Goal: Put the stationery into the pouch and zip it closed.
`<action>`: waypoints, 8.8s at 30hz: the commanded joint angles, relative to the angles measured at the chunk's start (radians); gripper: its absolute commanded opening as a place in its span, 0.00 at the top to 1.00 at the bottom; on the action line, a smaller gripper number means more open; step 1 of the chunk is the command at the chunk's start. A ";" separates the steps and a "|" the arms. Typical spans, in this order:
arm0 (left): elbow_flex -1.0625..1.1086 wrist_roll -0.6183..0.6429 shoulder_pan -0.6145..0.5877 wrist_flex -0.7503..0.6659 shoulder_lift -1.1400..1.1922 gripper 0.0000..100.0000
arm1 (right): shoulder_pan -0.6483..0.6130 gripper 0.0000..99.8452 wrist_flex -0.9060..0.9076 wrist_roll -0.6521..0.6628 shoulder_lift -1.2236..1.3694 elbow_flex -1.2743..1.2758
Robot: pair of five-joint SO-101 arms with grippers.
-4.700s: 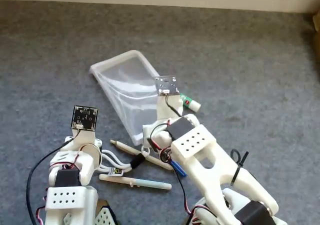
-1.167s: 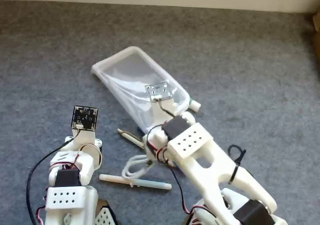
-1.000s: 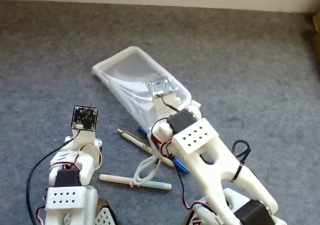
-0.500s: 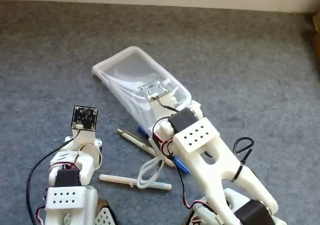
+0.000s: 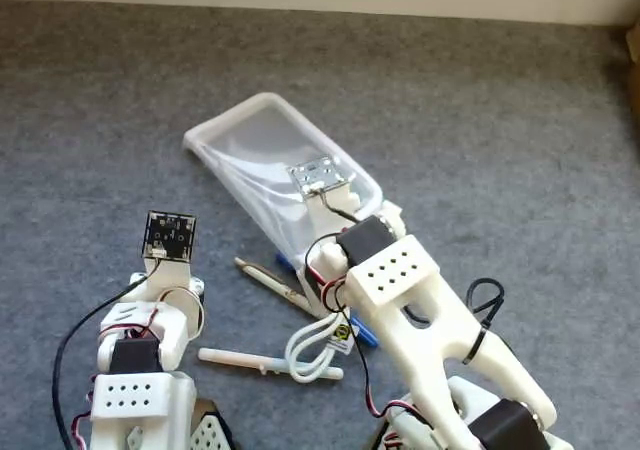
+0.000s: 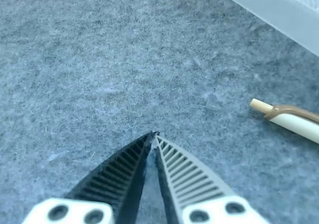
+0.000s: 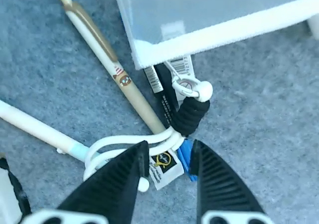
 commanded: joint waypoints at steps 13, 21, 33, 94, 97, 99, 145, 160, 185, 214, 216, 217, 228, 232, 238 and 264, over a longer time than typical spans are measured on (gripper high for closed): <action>0.025 0.008 0.008 0.005 -0.013 0.99 | 0.096 0.87 -0.113 -0.155 0.157 -0.004; 0.025 0.008 0.008 0.005 -0.013 0.99 | 0.111 0.87 -0.271 -0.155 0.193 0.067; 0.025 0.008 0.008 0.005 -0.013 0.99 | 0.114 0.87 -0.286 -0.155 0.268 0.068; -0.150 0.006 0.007 0.009 -0.015 0.99 | 0.036 1.00 -0.180 -0.147 -0.295 0.193; -0.246 0.006 0.008 0.098 -0.015 0.99 | 0.036 1.00 -0.180 -0.147 -0.355 0.202; -0.341 0.006 0.015 0.207 -0.015 0.99 | 0.036 1.00 -0.182 -0.147 -0.381 0.203; -0.654 0.173 0.245 0.488 -0.015 0.66 | -0.133 1.00 -0.183 -0.149 -0.406 0.099; -0.636 0.183 0.337 0.483 -0.015 0.66 | -0.128 1.00 -0.180 -0.149 -0.406 -0.007; -0.432 0.227 0.326 0.226 -0.015 0.66 | -0.130 1.00 -0.074 -0.149 -0.406 -0.039; -0.487 0.247 0.166 0.218 -0.015 0.85 | -0.085 1.00 -0.053 -0.095 -0.406 0.018; -0.487 0.247 0.166 0.218 -0.015 0.88 | -0.084 1.00 -0.053 -0.080 -0.406 0.035; -0.489 0.247 0.166 0.218 -0.015 0.89 | -0.084 1.00 -0.053 -0.075 -0.406 0.041; -0.489 0.247 0.160 0.218 -0.015 0.93 | -0.081 1.00 -0.051 -0.072 -0.406 0.064; -0.489 0.247 0.159 0.219 -0.015 0.93 | -0.077 1.00 -0.051 -0.071 -0.406 0.104; -0.487 0.247 0.105 0.221 -0.015 0.93 | 0.045 1.00 -0.051 -0.069 -0.406 0.111; -0.507 0.244 0.371 0.376 -0.015 0.65 | -0.013 1.00 -0.053 -0.075 -0.406 0.061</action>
